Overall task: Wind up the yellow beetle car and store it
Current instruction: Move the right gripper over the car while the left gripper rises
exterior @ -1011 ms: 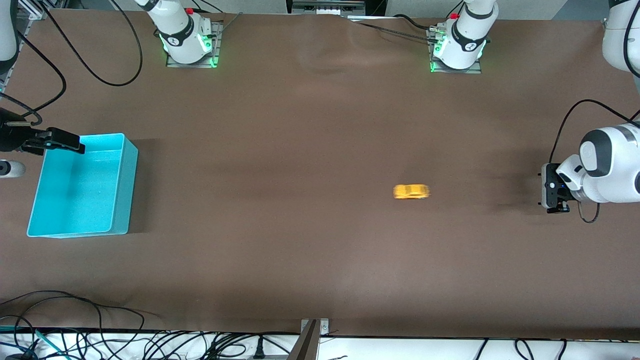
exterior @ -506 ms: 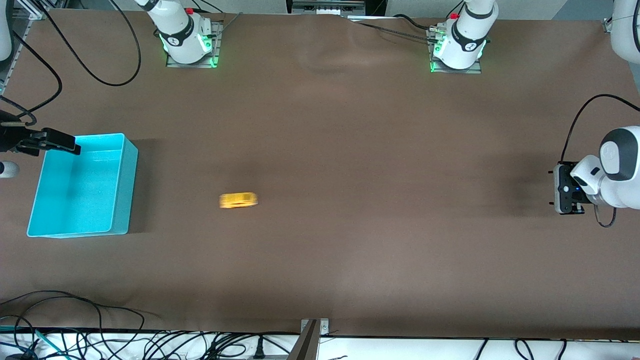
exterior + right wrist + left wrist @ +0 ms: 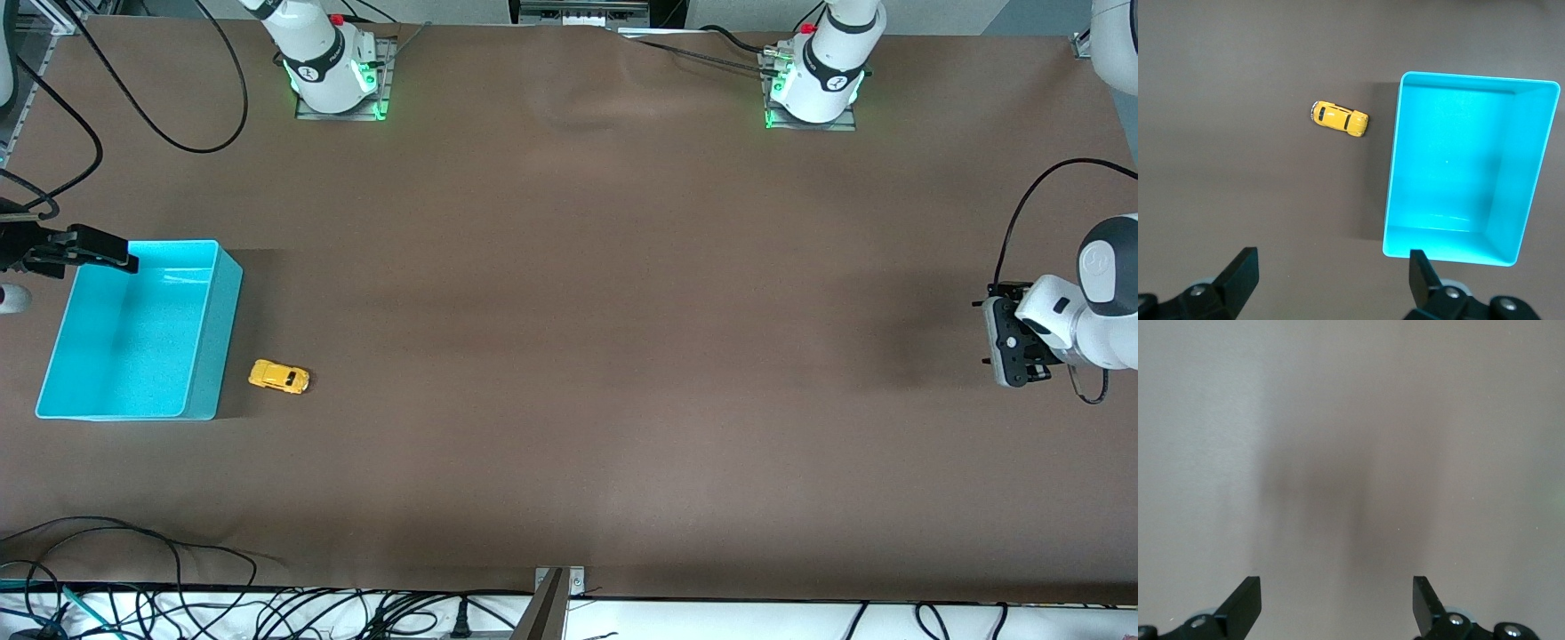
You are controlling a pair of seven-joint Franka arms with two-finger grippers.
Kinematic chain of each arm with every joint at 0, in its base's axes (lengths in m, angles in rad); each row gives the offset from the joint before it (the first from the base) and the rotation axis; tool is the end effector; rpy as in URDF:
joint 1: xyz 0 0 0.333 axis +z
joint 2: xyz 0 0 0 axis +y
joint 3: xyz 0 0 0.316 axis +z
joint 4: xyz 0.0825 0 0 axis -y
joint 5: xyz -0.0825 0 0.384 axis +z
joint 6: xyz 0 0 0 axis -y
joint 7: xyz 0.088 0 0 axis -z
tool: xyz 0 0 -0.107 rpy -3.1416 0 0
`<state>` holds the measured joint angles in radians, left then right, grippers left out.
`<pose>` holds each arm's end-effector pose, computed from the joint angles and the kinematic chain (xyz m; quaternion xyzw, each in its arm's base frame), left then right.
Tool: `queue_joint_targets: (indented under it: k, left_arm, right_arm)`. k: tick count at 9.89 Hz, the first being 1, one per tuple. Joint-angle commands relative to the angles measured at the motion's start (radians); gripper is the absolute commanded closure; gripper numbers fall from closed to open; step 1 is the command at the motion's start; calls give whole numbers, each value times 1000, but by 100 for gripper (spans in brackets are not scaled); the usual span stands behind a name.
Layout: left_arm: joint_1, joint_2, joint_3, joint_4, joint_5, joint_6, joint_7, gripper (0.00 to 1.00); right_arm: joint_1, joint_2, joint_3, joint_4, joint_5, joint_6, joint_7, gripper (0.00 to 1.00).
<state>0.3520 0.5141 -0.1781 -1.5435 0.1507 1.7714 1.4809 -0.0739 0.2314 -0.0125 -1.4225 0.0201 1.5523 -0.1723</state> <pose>0.6445 0.1421 0.3376 0.7738 -0.6177 -0.1127 0.0838 0.6169 -0.0504 0.5566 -0.9978 -0.0426 0.0492 0.0151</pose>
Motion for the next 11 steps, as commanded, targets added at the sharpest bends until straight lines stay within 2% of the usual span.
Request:
queue_joint_targets:
  k: [1,3,5,7,8,9,10,11]
  left_arm:
    - [-5,-95,-29,0,12,-32,-141,0]
    - [-4,-146,-66,14,12,-62,-291,0]
    - [-4,-163,-130,112,12,-159,-492,0]
    - [-4,-170,-204,183,12,-255,-734,0]
    - [-5,-202,-207,198,-3,-277,-839,0]
    - [-43,-265,-184,171,-70,-277,-955,0]
    - [-103,-317,-122,155,-72,-279,-1032,0]
    - [-187,-375,-27,108,-72,-270,-1042,0]
  right_arm:
    - [23,8,11,22,0,-8,-30,0]
    - [65,25,14,17,-9,6,-160,0]
    - [66,60,14,10,-6,46,-394,0]
    - [69,71,14,-19,-9,87,-481,0]
    - [80,68,14,-56,-12,153,-522,0]
    - [82,71,14,-99,-12,216,-562,0]
    - [82,71,14,-146,-12,282,-626,0]
    - [82,69,14,-200,-12,334,-695,0]
